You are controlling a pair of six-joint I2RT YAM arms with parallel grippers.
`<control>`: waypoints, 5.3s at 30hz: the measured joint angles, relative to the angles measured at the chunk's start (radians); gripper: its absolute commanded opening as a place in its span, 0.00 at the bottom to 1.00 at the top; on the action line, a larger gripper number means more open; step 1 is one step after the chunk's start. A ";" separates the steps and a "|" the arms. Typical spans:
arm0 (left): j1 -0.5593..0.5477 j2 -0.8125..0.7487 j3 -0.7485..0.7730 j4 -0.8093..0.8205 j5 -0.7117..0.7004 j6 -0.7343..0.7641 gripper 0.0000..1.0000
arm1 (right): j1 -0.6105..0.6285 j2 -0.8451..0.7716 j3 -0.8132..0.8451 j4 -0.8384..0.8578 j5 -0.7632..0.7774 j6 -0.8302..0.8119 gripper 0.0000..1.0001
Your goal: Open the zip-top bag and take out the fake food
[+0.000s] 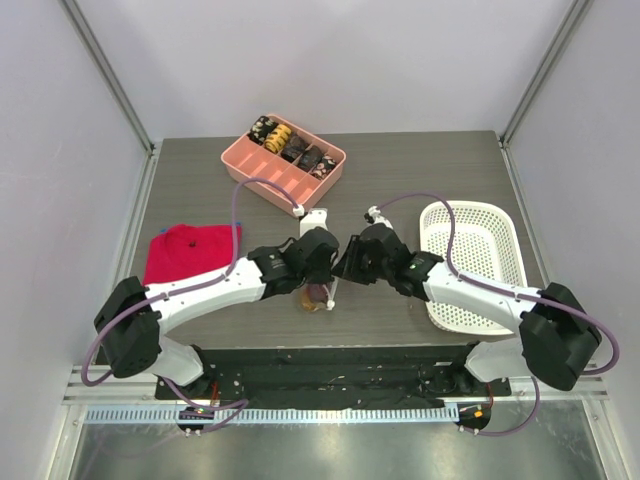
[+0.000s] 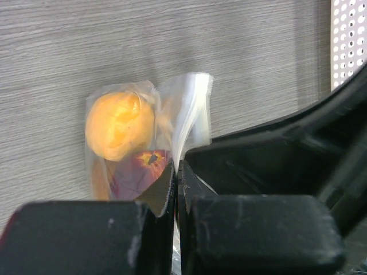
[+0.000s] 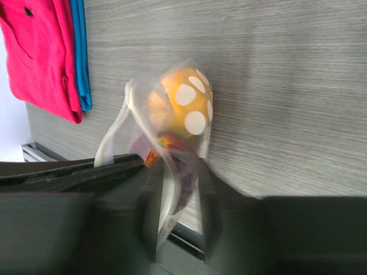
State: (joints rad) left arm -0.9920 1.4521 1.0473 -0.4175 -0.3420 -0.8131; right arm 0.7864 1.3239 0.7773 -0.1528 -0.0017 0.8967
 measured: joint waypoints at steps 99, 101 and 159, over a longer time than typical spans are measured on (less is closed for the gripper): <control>0.065 -0.171 -0.278 -0.023 -0.114 -0.098 0.02 | 0.052 0.119 -0.137 0.388 -0.232 -0.021 0.48; 0.065 -0.160 -0.280 -0.001 -0.126 -0.099 0.02 | 0.052 0.132 -0.162 0.441 -0.232 -0.010 0.40; 0.119 0.042 -0.317 0.306 -0.085 0.032 0.00 | 0.030 0.336 -0.227 0.772 -0.172 -0.058 0.81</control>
State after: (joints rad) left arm -0.8734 1.4944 0.7303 -0.1116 -0.4267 -0.7815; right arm 0.8162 1.6596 0.5503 0.6189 -0.1741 0.8383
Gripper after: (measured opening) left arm 0.002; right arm 0.774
